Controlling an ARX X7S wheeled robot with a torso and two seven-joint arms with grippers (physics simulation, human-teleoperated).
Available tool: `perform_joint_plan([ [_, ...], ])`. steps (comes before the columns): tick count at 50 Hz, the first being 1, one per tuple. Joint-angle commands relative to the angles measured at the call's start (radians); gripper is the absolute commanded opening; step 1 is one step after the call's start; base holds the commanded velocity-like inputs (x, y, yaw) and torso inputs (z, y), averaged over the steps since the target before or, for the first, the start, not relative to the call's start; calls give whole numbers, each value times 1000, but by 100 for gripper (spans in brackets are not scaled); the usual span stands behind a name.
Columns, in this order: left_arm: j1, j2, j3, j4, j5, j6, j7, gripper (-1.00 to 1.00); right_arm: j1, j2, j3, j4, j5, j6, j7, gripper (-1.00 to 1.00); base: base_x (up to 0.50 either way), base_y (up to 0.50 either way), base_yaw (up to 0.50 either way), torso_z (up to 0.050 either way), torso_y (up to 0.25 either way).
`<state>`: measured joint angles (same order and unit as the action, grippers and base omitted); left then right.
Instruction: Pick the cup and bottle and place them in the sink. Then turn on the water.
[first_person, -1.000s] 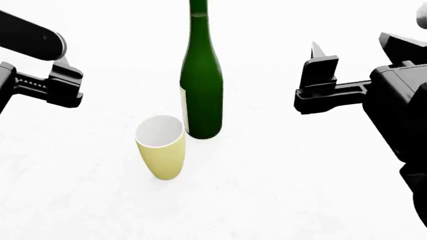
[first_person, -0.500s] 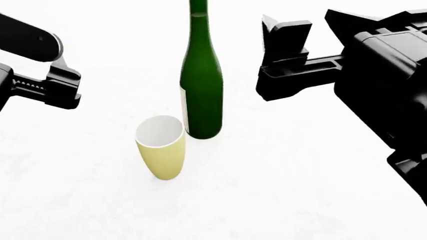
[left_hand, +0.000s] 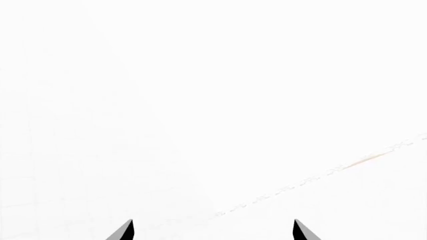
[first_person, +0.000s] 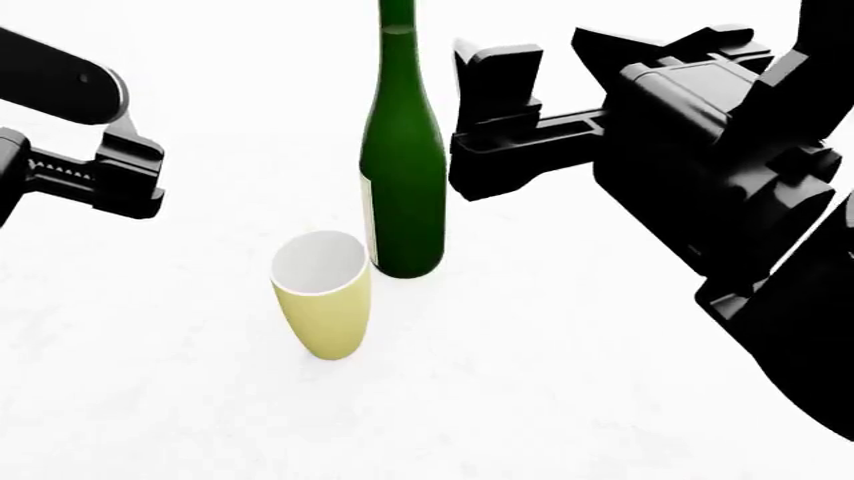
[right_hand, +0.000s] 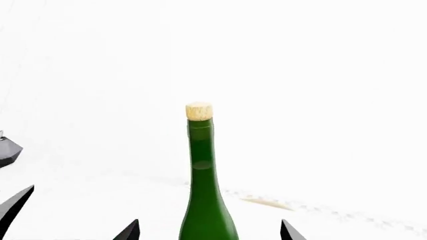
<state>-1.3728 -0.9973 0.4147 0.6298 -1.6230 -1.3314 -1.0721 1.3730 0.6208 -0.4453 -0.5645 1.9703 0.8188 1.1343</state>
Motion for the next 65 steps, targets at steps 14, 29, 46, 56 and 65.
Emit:
perform_joint_plan([
  [14, 6, -1, 16, 2, 20, 15, 11, 100, -46, -52, -24, 73, -129, -7, -107, 100, 0, 0, 0, 0, 0],
  [29, 7, -9, 20, 5, 13, 25, 9, 100, -49, -110, -80, 136, -215, 2, -141, 100, 0, 0, 0, 0, 0],
  [46, 20, -10, 30, 6, 38, 37, 24, 100, -61, -160, -129, 171, -273, 7, -185, 100, 0, 0, 0, 0, 0],
  [56, 30, -21, 28, 11, 47, 49, 34, 100, -35, -194, -162, 209, -317, 18, -201, 100, 0, 0, 0, 0, 0],
  [65, 36, -24, 29, 10, 59, 58, 46, 100, 6, -218, -189, 246, -345, 35, -205, 100, 0, 0, 0, 0, 0],
])
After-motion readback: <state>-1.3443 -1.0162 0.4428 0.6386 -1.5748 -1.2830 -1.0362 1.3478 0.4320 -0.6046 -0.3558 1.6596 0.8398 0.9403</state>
